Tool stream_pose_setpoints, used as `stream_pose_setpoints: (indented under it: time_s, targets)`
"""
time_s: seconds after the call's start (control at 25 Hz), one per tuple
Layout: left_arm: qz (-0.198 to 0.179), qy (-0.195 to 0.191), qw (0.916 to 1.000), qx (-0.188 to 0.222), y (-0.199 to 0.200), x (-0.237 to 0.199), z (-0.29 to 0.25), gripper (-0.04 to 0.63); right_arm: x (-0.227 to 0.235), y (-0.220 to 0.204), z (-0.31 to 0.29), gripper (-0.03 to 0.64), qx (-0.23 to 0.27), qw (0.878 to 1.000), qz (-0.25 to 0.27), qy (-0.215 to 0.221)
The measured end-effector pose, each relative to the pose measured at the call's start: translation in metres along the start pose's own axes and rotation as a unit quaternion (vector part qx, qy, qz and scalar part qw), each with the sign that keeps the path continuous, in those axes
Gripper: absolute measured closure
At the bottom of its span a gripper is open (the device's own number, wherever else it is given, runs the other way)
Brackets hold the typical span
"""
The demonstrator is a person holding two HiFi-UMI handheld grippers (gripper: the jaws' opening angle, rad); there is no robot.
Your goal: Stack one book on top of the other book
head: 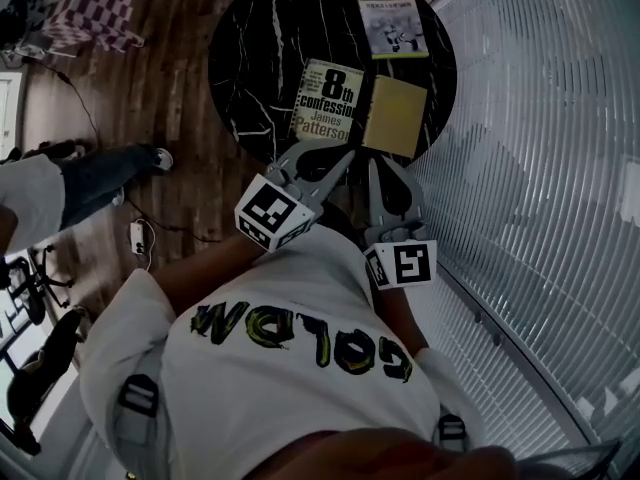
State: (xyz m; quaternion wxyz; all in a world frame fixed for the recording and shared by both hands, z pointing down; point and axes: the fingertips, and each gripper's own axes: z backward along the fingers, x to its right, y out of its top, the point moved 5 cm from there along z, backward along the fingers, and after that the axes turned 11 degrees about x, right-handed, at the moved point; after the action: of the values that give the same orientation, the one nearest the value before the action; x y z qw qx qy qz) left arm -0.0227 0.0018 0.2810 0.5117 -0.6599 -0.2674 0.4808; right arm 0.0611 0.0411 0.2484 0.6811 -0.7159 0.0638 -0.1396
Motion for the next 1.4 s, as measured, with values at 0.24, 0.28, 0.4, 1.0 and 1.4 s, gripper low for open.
stream_pose_setpoints:
  time_s: [0.24,0.28,0.4,1.0,1.4]
  targets:
    - [0.006,-0.004,0.9999,-0.015,-0.012,-0.001,-0.013,0.592,0.020,-0.010,0.005,0.614,-0.013,1.000,-0.005,-0.016]
    - [0.007,-0.005,0.9998,-0.017,-0.014,-0.002,-0.017,0.593,0.024,-0.012,0.005,0.615,-0.014,1.000,-0.005,-0.018]
    - [0.010,-0.009,0.9996,-0.023,-0.021,-0.005,-0.027,0.592,0.034,-0.020,0.006,0.615,-0.021,0.999,-0.008,-0.025]
    - [0.027,-0.006,0.9982,-0.054,-0.066,-0.010,-0.060,0.592,0.080,-0.064,0.012,0.615,-0.060,0.997,-0.020,-0.045]
    - [0.048,0.003,0.9964,-0.070,-0.107,-0.018,-0.074,0.592,0.101,-0.099,0.016,0.614,-0.084,0.994,-0.028,-0.056]
